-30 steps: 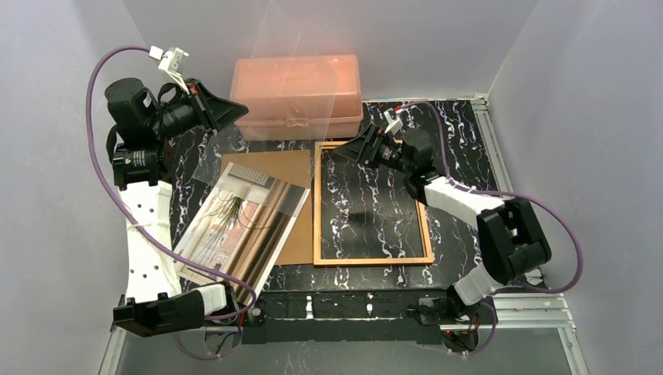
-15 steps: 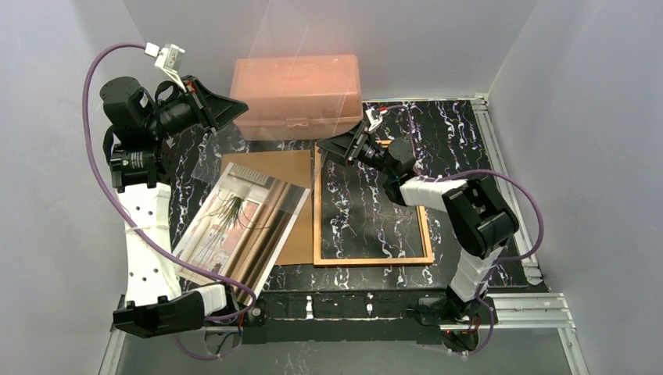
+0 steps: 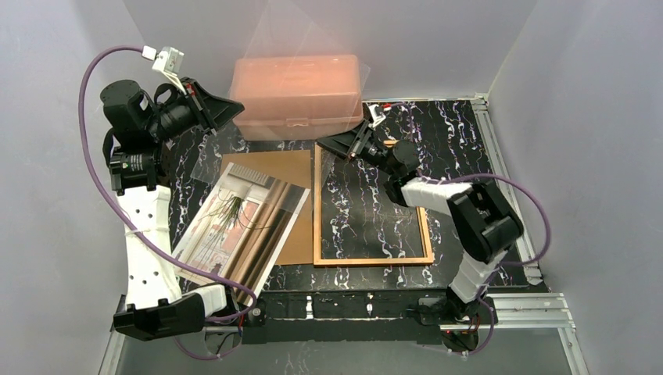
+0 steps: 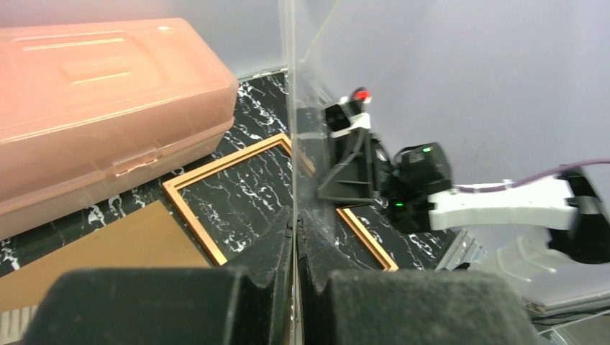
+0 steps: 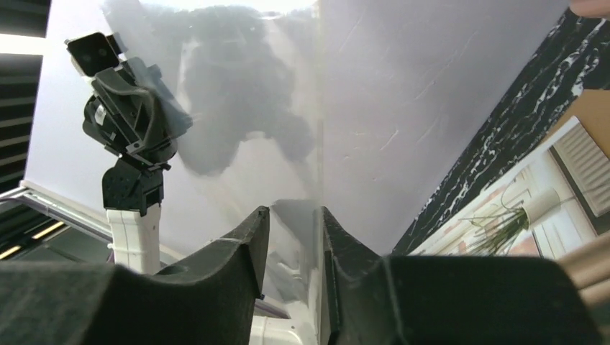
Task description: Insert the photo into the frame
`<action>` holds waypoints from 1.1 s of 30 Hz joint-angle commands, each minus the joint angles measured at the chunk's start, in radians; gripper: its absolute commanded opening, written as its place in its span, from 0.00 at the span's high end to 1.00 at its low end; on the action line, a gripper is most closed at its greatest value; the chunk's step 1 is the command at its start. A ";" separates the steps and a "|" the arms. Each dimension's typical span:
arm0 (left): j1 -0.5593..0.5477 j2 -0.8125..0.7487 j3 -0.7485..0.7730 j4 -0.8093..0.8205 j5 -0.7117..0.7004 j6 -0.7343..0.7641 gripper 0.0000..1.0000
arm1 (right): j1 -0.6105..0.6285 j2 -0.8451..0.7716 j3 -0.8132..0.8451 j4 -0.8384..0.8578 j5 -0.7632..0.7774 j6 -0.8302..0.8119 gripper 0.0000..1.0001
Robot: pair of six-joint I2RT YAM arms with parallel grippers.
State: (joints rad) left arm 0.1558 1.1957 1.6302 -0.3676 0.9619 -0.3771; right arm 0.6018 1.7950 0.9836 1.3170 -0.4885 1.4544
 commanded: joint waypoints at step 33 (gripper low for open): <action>-0.094 0.033 -0.331 -0.309 -0.242 0.586 0.11 | -0.132 -0.578 0.349 -1.916 0.067 -0.914 0.99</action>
State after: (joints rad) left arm 0.0677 1.2663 1.3037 -0.6415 0.7452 0.1410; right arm 0.4725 1.2053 1.2854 -0.5282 -0.3492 0.5827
